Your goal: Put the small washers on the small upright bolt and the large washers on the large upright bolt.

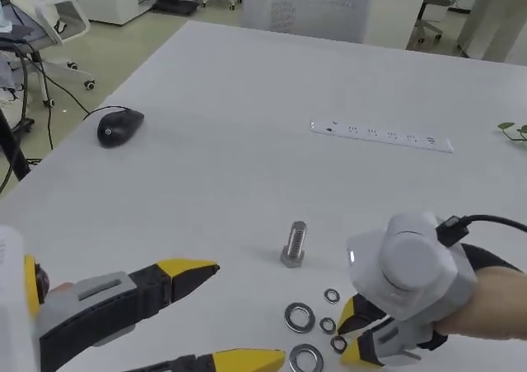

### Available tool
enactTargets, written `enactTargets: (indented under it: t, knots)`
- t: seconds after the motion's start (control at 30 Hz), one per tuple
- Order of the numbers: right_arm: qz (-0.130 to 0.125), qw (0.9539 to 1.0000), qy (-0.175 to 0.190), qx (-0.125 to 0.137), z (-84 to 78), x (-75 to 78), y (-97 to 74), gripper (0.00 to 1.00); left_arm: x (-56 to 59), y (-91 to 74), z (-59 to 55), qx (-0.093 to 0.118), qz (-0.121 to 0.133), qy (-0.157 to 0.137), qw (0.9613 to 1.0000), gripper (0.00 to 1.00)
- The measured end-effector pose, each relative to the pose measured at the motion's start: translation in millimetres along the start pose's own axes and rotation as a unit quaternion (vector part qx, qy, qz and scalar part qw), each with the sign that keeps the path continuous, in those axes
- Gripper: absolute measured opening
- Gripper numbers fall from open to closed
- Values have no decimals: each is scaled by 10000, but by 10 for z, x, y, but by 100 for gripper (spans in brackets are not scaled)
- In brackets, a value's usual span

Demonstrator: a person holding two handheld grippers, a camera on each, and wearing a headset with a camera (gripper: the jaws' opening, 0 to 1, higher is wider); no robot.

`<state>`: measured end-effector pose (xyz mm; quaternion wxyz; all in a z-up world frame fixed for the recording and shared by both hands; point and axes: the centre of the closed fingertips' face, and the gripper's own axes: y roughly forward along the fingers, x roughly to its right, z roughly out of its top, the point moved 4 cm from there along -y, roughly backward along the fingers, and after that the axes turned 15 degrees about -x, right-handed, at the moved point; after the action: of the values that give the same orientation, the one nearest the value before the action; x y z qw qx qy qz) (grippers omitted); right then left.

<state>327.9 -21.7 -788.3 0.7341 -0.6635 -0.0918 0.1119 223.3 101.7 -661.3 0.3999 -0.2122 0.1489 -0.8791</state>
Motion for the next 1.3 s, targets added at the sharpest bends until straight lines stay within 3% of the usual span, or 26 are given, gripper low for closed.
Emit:
enactTargets:
  t: [0.33,0.9,1.07,1.3]
  knots:
    - [-156,9998,-106,2,5,-12,8,17,1,14,-11,-9,3,6,10000,56]
    - [-134,9998,-163,-35,9,-16,4,12,-3,16,-16,-22,11,-4,10000,56]
    - [-97,10000,-3,-21,-117,28,-147,12,2,26,-13,-47,-19,16,10000,55]
    - [-328,9989,316,-94,-416,204,-413,12,20,50,13,-53,-79,52,9999,55]
